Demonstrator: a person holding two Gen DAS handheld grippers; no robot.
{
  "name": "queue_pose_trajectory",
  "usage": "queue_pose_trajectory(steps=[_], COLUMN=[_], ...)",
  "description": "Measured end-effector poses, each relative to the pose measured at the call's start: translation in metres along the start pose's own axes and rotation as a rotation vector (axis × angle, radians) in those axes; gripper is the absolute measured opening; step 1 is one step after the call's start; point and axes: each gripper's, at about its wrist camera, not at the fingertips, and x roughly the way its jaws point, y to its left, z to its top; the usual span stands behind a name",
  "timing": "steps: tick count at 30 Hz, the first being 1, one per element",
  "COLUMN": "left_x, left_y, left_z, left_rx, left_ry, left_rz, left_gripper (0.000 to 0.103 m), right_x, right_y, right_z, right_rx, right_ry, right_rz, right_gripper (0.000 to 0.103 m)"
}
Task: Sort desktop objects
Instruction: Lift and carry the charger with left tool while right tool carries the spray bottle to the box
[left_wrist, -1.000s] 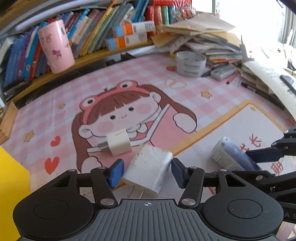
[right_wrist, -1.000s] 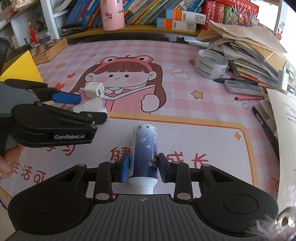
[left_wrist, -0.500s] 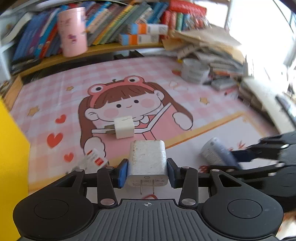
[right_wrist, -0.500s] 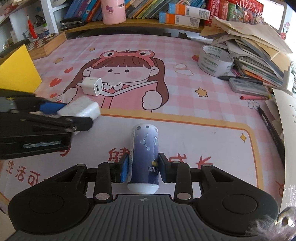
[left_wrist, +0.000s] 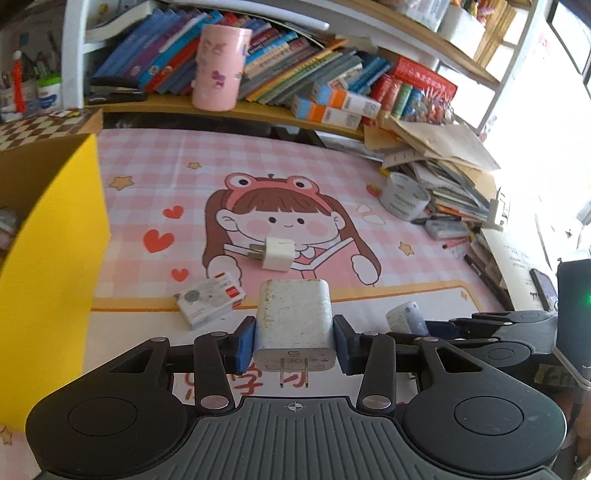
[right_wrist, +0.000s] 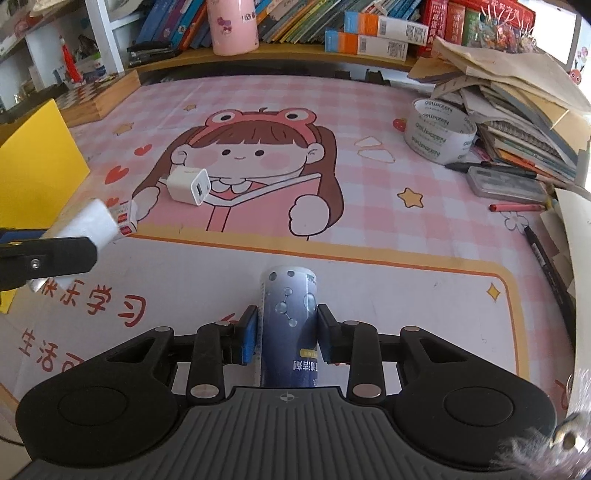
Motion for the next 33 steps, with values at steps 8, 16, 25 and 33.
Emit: queue_pose_trajectory(steps=[8,16,25,33], left_x=[-0.023,-0.049,-0.064,-0.083], left_y=[0.01,0.015,0.018,0.028], left_z=[-0.006,-0.011,-0.018,-0.029], left_rx=[-0.035,-0.093,-0.111,-0.099], left_ry=[-0.034,-0.088,-0.105,-0.114], left_rz=[0.024,0.028,0.034,0.014], left_gripper=[0.042,0.042,0.042,0.042], right_x=[-0.02,-0.024,-0.035,-0.058], right_y=[0.011,0.022,0.032,0.051], right_z=[-0.001,-0.011,-0.016,-0.021], right_rx=[0.009,-0.009,-0.01,0.001], right_ry=[-0.044,-0.022,-0.039,-0.075], right_rz=[0.026,0.045,0.087,0.115], right_gripper=[0.03,0.03,0.03,0.03])
